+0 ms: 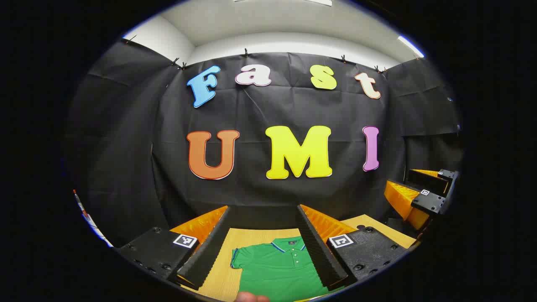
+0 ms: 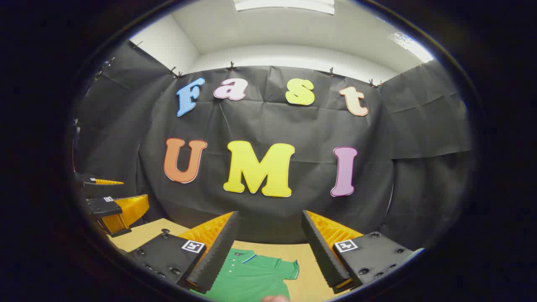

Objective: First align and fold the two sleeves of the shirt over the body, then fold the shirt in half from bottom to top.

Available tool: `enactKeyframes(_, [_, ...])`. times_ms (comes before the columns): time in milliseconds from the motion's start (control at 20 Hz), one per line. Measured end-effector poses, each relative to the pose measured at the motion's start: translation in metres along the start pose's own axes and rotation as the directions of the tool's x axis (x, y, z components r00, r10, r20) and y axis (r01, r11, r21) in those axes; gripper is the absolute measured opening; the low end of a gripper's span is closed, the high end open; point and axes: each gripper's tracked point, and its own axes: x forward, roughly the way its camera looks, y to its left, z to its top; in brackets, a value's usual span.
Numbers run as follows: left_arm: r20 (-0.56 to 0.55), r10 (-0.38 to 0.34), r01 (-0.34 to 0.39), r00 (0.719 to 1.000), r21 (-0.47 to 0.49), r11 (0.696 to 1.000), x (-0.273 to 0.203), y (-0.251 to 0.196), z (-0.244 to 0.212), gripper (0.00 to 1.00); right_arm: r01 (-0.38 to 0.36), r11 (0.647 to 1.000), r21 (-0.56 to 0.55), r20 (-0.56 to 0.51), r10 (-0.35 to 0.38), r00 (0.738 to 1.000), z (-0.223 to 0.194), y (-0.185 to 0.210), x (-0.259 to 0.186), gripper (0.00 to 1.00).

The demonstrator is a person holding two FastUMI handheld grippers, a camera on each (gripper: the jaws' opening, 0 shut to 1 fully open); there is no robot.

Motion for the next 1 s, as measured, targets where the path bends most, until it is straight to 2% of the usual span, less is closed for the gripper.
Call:
enactKeyframes(250, [0.000, 0.006, -0.006, 1.000, -0.002, 1.000, 0.0007, -0.0008, 0.0010, 0.98, 0.009, 1.000, -0.001, 0.005, -0.009, 1.000, 0.0015, -0.0058, 0.0006, 0.96])
enactKeyframes(1000, [-0.007, 0.028, -0.028, 1.000, 0.001, 1.000, -0.0020, 0.0018, -0.0016, 0.98, -0.024, 1.000, 0.004, -0.014, 0.024, 1.000, -0.0070, -0.0075, 0.0013, 0.96])
